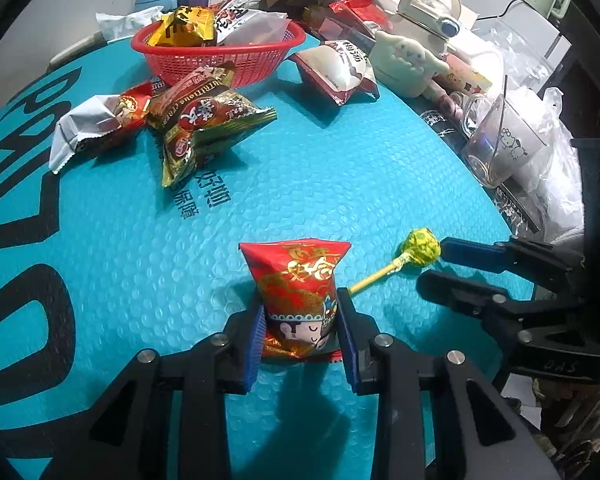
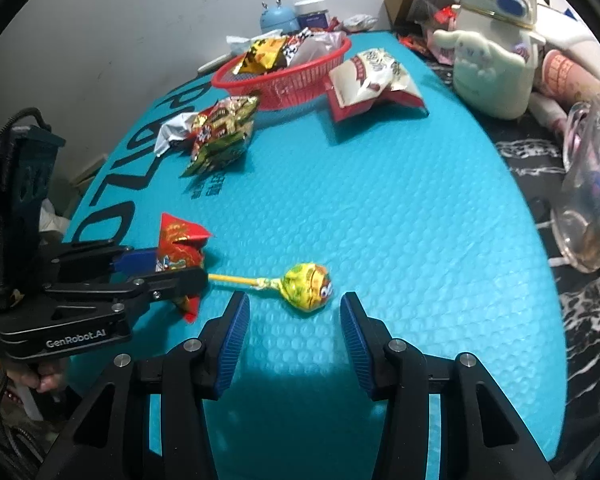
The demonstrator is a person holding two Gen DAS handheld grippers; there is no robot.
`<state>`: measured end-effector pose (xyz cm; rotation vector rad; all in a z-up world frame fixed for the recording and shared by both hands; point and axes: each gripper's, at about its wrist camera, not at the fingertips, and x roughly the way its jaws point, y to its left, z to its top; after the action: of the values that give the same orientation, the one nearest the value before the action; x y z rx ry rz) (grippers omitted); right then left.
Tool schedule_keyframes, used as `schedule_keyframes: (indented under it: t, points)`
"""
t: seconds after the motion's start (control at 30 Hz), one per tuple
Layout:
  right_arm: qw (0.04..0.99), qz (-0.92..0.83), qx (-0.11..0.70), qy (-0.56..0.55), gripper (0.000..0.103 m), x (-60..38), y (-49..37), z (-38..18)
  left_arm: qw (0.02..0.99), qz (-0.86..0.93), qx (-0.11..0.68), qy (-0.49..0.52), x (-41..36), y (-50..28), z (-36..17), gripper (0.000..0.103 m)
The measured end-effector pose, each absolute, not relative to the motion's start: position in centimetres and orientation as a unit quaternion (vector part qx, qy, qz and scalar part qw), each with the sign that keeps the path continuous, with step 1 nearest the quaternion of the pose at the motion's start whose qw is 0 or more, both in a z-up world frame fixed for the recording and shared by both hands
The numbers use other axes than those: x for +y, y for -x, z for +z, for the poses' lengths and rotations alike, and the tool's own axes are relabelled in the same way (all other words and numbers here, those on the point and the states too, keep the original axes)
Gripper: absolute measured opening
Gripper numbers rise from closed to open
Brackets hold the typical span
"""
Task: Organize snacks
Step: 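Lift the red candy bag and lollipop and carry both over the red basket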
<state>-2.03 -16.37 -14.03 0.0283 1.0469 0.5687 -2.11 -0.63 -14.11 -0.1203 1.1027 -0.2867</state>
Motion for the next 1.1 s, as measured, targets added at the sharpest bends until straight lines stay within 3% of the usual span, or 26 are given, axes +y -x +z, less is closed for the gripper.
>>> schedule_keyframes:
  t: [0.23, 0.37, 0.8, 0.87, 1.1]
  points:
    - [0.827, 0.274, 0.49, -0.02, 0.045, -15.7, 0.6, -14.1, 0.843, -0.118, 0.521, 0.068, 0.3, 2.1, -14.0, 0.032]
    - [0.827, 0.276, 0.49, 0.002, 0.033, -14.9, 0.3, -14.5, 0.845, -0.11, 0.517, 0.077, 1.0, 2.2, -14.1, 0.032]
    - [0.848, 0.255, 0.461, 0.053, 0.032, -14.1, 1.9, -14.6, 0.851, -0.102, 0.51, 0.065, 0.7, 2.4, -14.0, 0.032]
    - [0.851, 0.251, 0.46, 0.05, 0.027, -14.2, 1.9, -14.7, 0.853, -0.1, 0.508, 0.062, 0.6, 2.4, -14.0, 0.032]
    - [0.849, 0.256, 0.462, 0.028, 0.027, -14.8, 1.7, -14.6, 0.853, -0.103, 0.506, 0.077, 0.8, 2.5, -13.9, 0.032]
